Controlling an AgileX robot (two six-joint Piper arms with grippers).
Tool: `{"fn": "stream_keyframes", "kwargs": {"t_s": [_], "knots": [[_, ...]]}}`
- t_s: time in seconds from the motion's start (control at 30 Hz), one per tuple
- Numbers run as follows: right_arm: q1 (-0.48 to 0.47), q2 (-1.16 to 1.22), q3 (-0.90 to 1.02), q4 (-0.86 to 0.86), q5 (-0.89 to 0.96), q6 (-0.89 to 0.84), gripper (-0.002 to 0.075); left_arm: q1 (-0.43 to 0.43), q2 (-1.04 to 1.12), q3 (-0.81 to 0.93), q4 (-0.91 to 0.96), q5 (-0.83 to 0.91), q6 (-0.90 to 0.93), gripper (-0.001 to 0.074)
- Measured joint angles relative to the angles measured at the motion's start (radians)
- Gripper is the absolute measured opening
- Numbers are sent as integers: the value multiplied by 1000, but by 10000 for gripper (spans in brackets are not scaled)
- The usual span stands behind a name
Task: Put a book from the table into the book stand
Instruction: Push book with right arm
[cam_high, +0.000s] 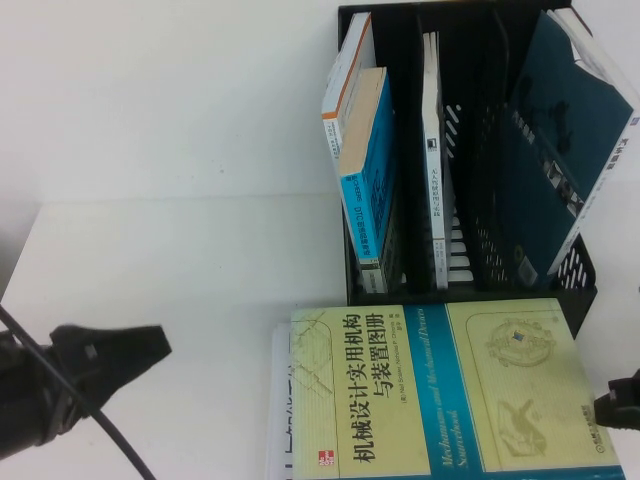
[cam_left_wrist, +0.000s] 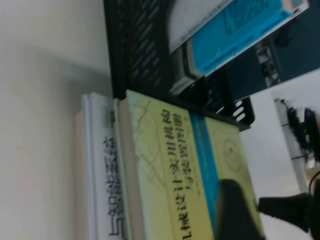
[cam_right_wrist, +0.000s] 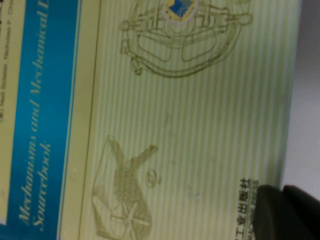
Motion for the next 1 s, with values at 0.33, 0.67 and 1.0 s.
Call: {"fn": "stream_keyframes", "kwargs": {"t_s": [0.33,0.67,1.0], "knots": [[72,20,-110,-4,66,-6,8,0,139,0,-117,83,43,589],[74,21,-238,-394,133,294,8,0,240,0,-199,140,114,559],[89,139,-238,-441,135,333,8,0,324,-60,-245,141,191,559]]}}
